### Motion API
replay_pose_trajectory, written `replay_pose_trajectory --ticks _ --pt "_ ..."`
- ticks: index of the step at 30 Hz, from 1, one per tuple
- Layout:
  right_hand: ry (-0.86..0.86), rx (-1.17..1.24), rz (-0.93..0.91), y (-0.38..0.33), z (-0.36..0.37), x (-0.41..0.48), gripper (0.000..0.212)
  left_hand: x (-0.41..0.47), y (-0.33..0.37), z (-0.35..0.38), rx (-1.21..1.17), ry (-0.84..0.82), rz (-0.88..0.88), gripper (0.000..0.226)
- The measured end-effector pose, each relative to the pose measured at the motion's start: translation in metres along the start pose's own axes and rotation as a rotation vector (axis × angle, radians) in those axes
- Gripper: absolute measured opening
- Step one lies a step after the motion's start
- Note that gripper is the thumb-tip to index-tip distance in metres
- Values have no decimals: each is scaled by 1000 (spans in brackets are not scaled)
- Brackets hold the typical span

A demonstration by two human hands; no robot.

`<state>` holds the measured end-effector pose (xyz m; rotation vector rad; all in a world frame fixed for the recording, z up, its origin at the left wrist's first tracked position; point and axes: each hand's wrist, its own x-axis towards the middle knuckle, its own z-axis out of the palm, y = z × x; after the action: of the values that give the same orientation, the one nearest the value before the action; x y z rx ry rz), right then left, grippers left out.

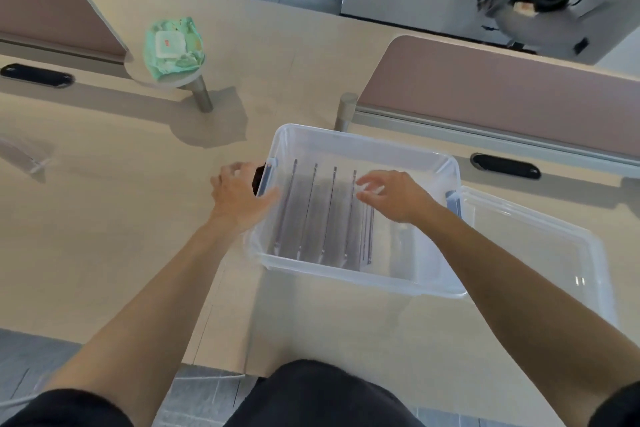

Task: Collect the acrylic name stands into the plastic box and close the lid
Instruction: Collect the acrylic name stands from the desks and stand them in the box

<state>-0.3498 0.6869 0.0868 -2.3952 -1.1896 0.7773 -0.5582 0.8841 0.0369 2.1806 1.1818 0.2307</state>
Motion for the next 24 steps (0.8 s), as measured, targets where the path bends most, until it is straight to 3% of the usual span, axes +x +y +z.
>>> replay_pose_trajectory --ticks 6,10,16,21,24 --pt "-33 -25 -245 -81 12 22 22 -28 -28 -44 -346 106 -191 19" --pt "-120 -28 -405 -127 37 34 18 -66 -54 -71 -392 263 -336 9" --pt "-197 -40 -622 -182 68 41 16 -125 -93 -105 -427 426 -492 11" --pt "-264 -50 -697 -230 87 60 11 -152 -111 -119 -549 539 -537 3" --pt "-257 -44 -737 -260 100 79 14 -149 -123 -127 -681 595 -561 12"
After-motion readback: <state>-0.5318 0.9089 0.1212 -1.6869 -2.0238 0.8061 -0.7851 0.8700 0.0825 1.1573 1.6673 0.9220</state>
